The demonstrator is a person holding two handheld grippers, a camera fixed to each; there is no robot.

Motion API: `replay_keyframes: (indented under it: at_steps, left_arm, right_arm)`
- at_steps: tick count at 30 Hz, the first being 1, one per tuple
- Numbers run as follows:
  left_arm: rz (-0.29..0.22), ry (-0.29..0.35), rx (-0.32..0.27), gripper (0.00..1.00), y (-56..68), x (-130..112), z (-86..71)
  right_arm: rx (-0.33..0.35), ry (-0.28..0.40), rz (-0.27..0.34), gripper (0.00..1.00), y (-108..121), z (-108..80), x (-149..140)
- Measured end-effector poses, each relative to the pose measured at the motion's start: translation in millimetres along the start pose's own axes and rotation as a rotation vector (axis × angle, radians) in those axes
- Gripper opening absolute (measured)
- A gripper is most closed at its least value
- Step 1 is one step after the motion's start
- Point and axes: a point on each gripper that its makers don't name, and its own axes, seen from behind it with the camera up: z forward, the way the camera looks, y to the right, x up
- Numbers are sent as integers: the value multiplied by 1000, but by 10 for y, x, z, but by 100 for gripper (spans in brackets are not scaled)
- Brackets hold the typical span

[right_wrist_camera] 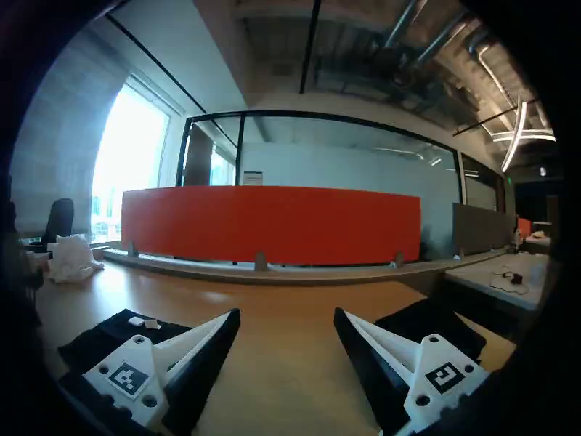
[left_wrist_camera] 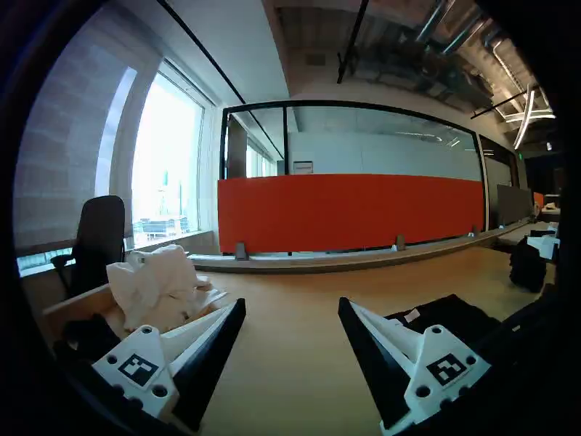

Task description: Fold towel

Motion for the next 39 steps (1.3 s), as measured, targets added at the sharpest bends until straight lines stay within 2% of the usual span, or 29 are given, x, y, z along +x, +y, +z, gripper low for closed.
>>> replay_keyframes:
  at_steps: [5,16,20,29,39]
  left_arm:
    - [-7,12,-4,94,-17,394,-21]
    - [-12,14,-23,94,-37,1301,-81]
    - [-16,11,-31,94,-44,1567,-97]
    - [-10,3,-39,94,-57,1922,-106]
    - [11,-11,-53,94,0,2022,-154]
  right_arm:
    - [3,-1,3,100,-43,-37,300]
    - [5,9,19,100,-115,-120,1225]
    - [6,9,15,100,-130,-138,1482]
    - [-5,10,17,100,-91,-210,1842]
    - [8,-5,23,100,-119,-260,1981]
